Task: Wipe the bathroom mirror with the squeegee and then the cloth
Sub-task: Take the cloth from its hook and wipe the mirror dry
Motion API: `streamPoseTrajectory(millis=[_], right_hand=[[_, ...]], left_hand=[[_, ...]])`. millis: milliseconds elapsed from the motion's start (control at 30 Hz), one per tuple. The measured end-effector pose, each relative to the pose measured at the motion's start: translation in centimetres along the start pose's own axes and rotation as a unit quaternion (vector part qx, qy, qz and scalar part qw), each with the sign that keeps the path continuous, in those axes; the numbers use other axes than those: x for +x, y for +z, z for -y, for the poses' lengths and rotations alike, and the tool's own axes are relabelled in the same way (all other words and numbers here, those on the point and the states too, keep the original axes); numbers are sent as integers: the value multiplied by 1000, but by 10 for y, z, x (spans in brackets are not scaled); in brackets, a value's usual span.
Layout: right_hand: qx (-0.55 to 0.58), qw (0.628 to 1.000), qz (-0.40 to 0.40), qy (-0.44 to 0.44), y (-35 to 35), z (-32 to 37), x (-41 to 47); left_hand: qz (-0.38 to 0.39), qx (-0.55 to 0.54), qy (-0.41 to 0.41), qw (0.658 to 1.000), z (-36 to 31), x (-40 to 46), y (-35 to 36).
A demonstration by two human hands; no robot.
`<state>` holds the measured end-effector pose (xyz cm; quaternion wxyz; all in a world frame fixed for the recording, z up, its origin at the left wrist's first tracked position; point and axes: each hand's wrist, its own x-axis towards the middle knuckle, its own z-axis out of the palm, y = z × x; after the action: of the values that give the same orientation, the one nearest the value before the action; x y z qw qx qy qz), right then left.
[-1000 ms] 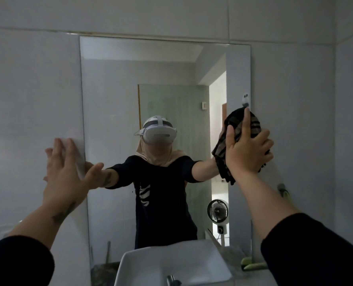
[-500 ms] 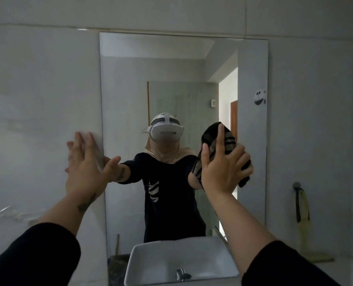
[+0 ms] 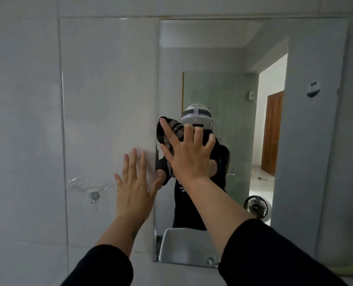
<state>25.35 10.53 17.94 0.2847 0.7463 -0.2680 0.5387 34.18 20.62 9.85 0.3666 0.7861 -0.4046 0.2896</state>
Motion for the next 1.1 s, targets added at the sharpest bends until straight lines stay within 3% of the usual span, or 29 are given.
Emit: streamPoseTrajectory(millis=[133,400,733,1100], right_hand=[[-21,995,27,-90,8,7,-30],[-41,992,68,-95,11,-20,-69],[-41,996,77,9,4,-98,-102],[-40,970,89,223,-8,-189,-136]], left_hand=[[43,2,-18,999,5,-20,18],[90,131,-65,985,-5,-21,14],[120,141,-78,980,-10,-19,11],[130,114,-53,983,-4,-20,14]])
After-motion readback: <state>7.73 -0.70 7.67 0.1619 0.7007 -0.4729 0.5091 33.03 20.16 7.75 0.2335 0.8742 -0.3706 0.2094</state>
